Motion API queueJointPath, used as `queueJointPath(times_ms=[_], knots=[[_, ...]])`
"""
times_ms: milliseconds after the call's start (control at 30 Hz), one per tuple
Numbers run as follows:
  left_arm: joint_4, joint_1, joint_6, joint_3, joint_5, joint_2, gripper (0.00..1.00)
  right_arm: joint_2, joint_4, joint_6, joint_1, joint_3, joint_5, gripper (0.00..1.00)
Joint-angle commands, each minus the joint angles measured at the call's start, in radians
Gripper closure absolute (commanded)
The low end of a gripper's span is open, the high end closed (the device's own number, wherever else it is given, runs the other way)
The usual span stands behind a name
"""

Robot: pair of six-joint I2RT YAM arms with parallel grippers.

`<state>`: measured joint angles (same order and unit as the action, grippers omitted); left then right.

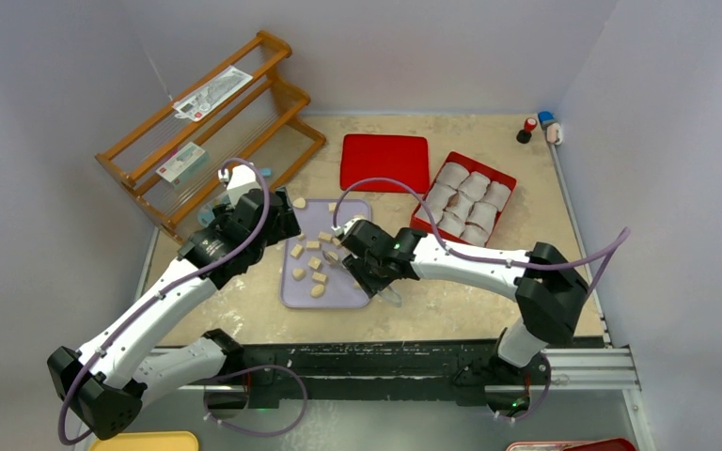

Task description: Pack the chocolate

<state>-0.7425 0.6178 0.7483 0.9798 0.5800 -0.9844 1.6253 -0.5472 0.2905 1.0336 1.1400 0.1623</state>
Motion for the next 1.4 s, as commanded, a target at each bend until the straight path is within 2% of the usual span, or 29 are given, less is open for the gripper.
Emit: queueJointPath(times_ms=[0,367,467,700,767,867,1367], knots=[[0.0,0.004,-0.006,0.02,0.012,0.014,0.01,0.01,-0.003,-0.016,-0.001,0.049,-0.02,0.5],[0.006,0.005,-0.002,0.015,0.014,0.002,0.0,0.028,-0.007,-0.025,-0.001,0.063,-0.041,0.5],[0.009,0.004,0.002,0.012,0.012,0.0,0.0,0.035,-0.01,-0.031,-0.001,0.068,-0.045,0.53],[0.012,0.004,0.003,0.011,0.014,-0.003,0.0,0.064,-0.018,-0.045,-0.002,0.096,-0.064,0.75],[0.011,0.003,0.003,0.01,0.014,-0.005,0.0,0.071,-0.021,-0.05,-0.001,0.103,-0.072,0.83],[0.011,0.004,0.005,0.011,0.016,-0.005,0.0,0.075,-0.025,-0.054,-0.002,0.111,-0.075,1.0],[0.019,0.004,-0.015,0.052,0.034,-0.032,0.0,-0.074,-0.063,-0.038,-0.001,0.142,0.015,1.0]])
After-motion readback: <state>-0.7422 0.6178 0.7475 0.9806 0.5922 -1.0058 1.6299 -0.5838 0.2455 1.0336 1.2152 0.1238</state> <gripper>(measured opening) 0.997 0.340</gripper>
